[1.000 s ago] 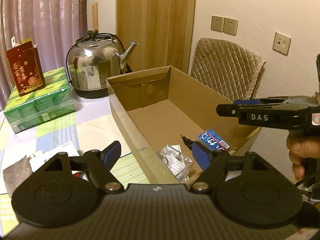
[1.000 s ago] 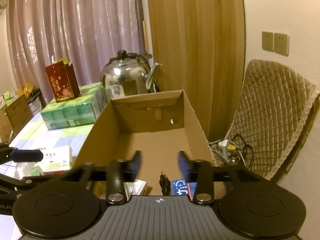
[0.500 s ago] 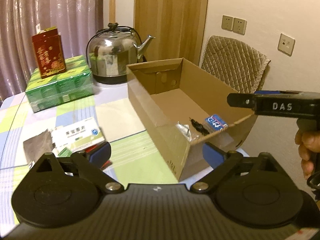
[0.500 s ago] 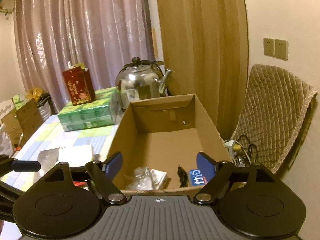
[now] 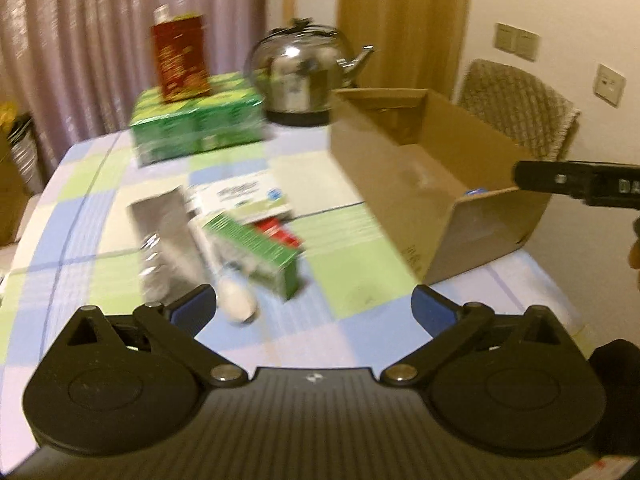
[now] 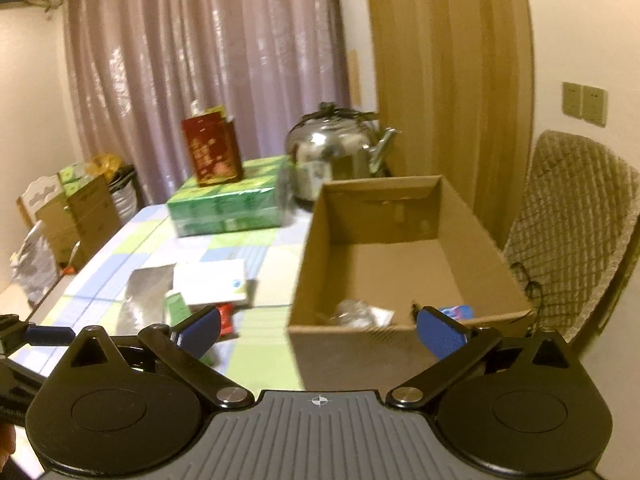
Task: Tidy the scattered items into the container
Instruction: 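Move both open tools back toward the items on the table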
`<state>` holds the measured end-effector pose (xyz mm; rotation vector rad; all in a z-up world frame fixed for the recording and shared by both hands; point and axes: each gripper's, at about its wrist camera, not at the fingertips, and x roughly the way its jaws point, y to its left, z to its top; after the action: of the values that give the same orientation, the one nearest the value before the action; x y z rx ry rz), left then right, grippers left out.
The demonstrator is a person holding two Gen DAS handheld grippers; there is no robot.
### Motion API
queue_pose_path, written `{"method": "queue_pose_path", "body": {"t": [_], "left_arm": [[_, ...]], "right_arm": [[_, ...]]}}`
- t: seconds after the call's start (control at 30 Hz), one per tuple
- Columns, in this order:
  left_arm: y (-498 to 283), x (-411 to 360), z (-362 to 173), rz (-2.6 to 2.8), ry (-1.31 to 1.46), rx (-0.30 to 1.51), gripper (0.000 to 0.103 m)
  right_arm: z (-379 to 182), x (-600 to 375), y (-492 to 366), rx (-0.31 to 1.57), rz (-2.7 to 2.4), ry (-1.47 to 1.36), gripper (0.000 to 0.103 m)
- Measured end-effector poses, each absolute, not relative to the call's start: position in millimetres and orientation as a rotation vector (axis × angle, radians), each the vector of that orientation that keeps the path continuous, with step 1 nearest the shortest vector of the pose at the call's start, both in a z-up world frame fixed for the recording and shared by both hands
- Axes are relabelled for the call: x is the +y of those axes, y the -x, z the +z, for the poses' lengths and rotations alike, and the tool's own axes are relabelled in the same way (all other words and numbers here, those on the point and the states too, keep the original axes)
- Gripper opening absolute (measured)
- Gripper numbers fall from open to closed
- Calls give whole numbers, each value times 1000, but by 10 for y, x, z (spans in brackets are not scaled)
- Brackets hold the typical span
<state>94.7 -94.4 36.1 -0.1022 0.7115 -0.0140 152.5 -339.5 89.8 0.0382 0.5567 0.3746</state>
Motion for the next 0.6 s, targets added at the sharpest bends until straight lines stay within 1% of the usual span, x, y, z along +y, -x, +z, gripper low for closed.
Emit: {"method": "queue_pose_path", "body": {"t": [0.37, 0.6], "left_arm": [[-584, -337, 207, 110, 146, 741, 102], [-501, -89, 135, 146, 158, 749, 102]], "right_arm": [[895, -2810, -1354, 552, 526, 22, 101], [759, -2412, -1338, 575, 611, 78, 101]]}}
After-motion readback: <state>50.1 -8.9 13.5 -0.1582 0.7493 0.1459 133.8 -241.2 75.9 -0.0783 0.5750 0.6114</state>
